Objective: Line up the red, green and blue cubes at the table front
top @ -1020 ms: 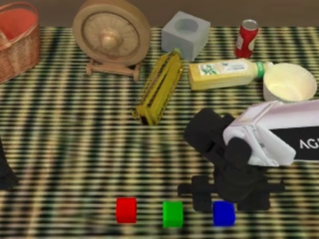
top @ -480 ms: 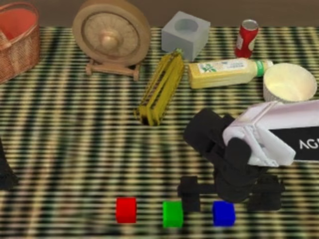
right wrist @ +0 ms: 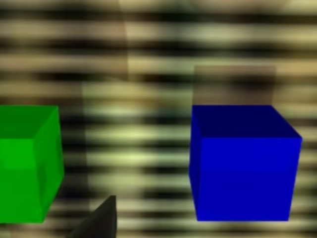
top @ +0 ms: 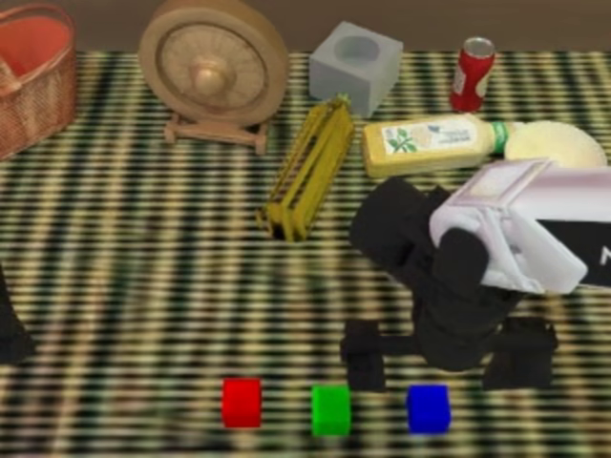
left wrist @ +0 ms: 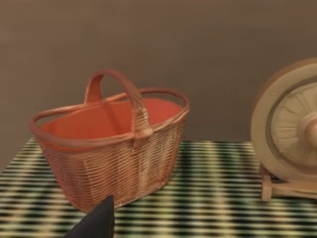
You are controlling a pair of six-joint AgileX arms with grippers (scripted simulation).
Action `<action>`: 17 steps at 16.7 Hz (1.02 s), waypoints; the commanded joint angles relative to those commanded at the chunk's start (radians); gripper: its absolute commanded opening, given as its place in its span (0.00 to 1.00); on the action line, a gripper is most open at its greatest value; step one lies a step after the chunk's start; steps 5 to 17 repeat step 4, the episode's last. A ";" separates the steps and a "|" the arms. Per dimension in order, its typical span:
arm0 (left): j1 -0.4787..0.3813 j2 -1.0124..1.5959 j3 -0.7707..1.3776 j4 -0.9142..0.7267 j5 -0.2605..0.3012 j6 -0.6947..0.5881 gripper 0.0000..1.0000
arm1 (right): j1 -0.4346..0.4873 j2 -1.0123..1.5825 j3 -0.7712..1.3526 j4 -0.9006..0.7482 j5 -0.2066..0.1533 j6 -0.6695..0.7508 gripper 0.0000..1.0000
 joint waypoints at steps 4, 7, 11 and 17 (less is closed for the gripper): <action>0.000 0.000 0.000 0.000 0.000 0.000 1.00 | 0.003 -0.060 0.056 -0.105 0.001 0.000 1.00; 0.000 0.000 0.000 0.000 0.000 0.000 1.00 | 0.003 -0.060 0.056 -0.105 0.001 0.000 1.00; 0.000 0.000 0.000 0.000 0.000 0.000 1.00 | 0.003 -0.060 0.056 -0.105 0.001 0.000 1.00; 0.000 0.000 0.000 0.000 0.000 0.000 1.00 | 0.003 -0.060 0.056 -0.105 0.001 0.000 1.00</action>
